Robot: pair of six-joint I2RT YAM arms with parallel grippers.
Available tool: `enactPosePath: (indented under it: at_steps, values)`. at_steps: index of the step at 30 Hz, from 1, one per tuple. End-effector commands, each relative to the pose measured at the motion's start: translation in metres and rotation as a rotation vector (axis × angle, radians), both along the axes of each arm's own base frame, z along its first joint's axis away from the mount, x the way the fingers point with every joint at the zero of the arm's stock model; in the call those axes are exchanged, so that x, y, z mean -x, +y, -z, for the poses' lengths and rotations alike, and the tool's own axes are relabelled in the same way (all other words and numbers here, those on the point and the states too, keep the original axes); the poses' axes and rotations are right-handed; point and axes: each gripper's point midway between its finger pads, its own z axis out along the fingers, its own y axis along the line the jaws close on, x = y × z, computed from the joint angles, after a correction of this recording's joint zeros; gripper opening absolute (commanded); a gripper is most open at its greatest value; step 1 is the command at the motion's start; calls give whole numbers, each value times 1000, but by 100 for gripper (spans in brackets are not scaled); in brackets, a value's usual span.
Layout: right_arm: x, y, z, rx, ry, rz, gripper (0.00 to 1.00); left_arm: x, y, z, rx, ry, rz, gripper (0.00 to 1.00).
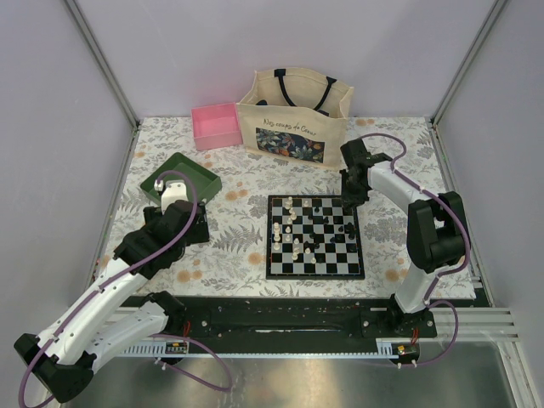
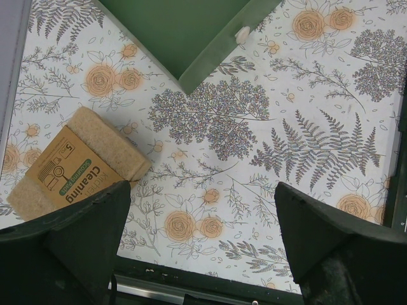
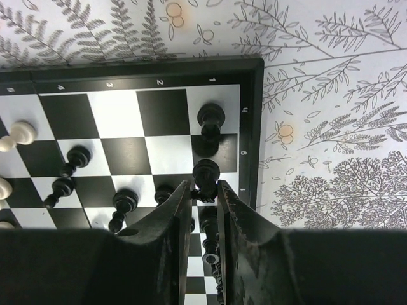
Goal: Set up the chess pieces on the board
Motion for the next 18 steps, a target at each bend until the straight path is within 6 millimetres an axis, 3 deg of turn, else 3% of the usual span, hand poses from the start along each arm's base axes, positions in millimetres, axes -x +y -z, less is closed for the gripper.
enactPosePath:
  at_steps: [1,18]
  values:
    - [-8,-7,-5,-2,-51,43,28,-6,-4,-17,37,-52,6,99]
    - [-11,-10,8,-8,-41,43,29,-6,-4,-17,34,-51,6,99]
